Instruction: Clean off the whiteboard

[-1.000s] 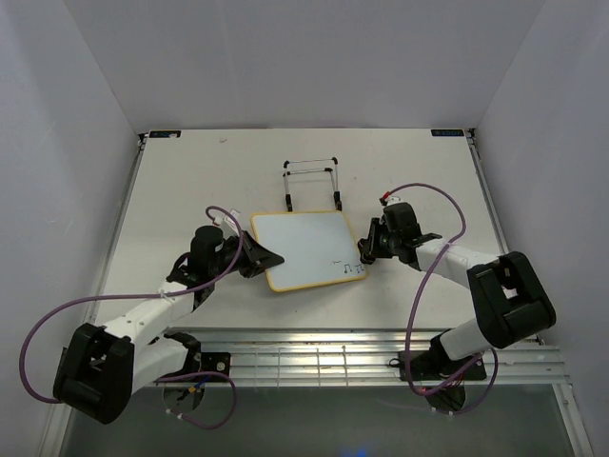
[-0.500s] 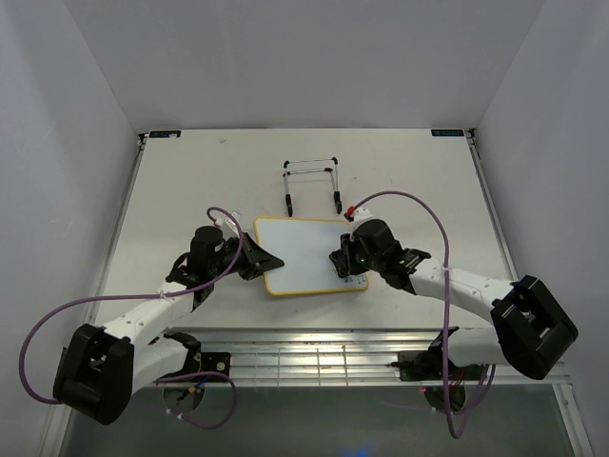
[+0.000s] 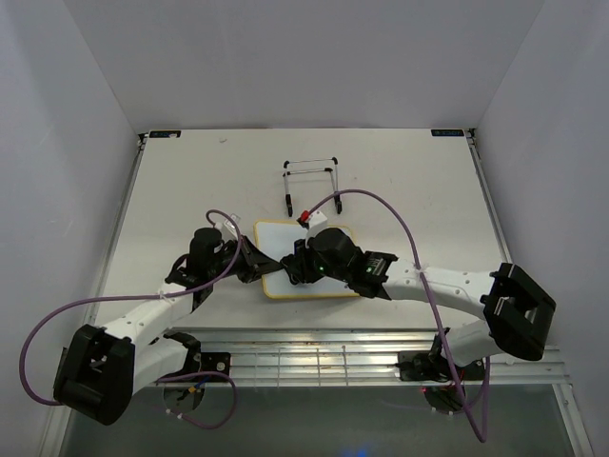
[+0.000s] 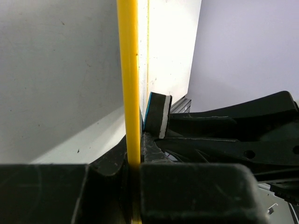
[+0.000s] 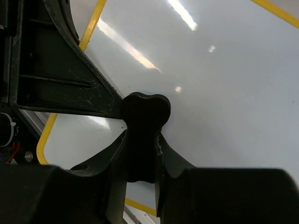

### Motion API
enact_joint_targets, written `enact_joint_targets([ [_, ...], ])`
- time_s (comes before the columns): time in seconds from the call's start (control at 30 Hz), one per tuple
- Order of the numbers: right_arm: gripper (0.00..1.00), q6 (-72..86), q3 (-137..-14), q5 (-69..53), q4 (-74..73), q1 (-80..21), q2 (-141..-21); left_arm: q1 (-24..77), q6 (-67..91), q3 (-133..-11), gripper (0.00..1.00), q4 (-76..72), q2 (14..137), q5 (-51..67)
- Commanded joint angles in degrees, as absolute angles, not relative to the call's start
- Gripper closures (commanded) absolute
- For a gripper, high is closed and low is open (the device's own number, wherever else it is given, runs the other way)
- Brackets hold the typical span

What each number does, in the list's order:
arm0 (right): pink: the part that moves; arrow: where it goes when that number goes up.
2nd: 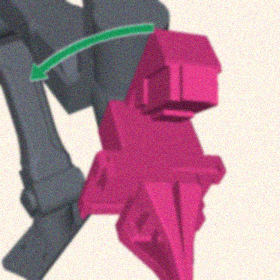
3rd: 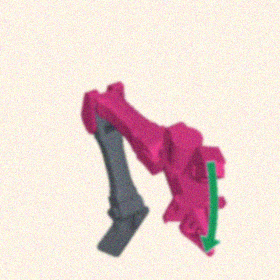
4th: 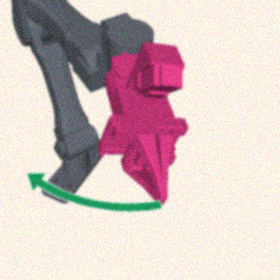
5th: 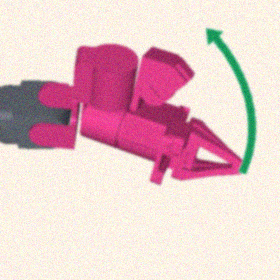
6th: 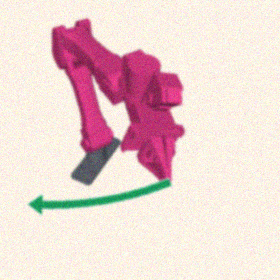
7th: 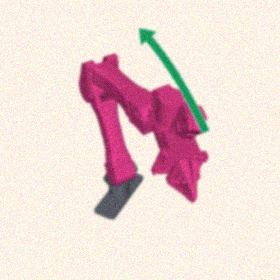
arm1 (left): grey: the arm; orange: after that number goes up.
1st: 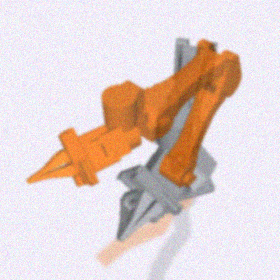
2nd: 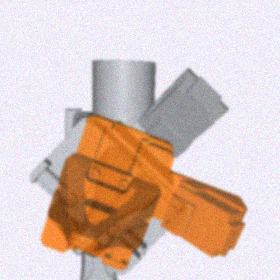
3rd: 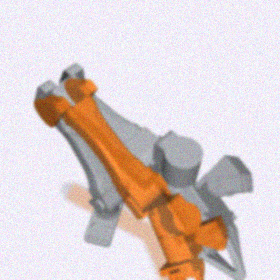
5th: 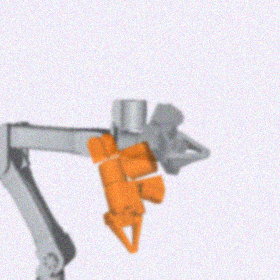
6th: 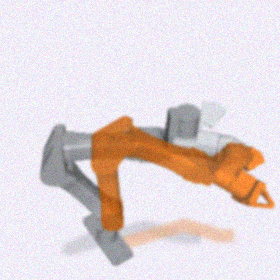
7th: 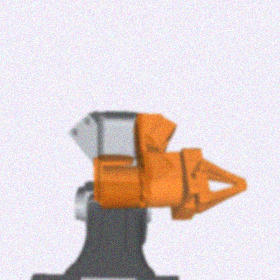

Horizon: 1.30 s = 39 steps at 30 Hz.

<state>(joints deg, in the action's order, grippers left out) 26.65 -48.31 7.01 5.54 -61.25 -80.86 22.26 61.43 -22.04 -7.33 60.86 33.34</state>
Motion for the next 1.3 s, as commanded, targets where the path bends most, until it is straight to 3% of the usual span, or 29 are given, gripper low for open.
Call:
enact_joint_targets([
  [0.0, 0.92, 34.5, -51.2, -2.2, 9.5, -66.4, -82.4, 24.4, 58.6, -22.2, 1.0, -12.4, 60.0, 34.5],
  [0.23, 0.92, 38.0, -47.1, 8.5, 0.6, -66.6, -79.8, 24.4, 58.7, -21.4, 1.0, -12.4, 59.9, 33.1],
  [0.57, 0.92, 37.1, -52.9, 10.7, -12.6, -71.2, -80.1, 24.4, 60.9, -20.9, 1.0, -12.9, 58.1, 28.5],
  [0.8, 0.92, 40.1, -49.9, 17.7, -18.8, -72.2, -78.6, 24.4, 61.9, -19.5, 1.0, -12.9, 56.3, 25.8],
  [1.07, 0.92, 38.4, -46.3, 12.1, -12.6, -72.4, -77.2, 24.4, 61.9, -19.2, 1.0, -13.0, 56.7, 25.8],
  [1.27, 0.92, 35.3, -51.0, 9.6, -9.7, -72.8, -80.7, 24.4, 61.4, -19.4, 1.0, -13.1, 56.7, 26.7],
])
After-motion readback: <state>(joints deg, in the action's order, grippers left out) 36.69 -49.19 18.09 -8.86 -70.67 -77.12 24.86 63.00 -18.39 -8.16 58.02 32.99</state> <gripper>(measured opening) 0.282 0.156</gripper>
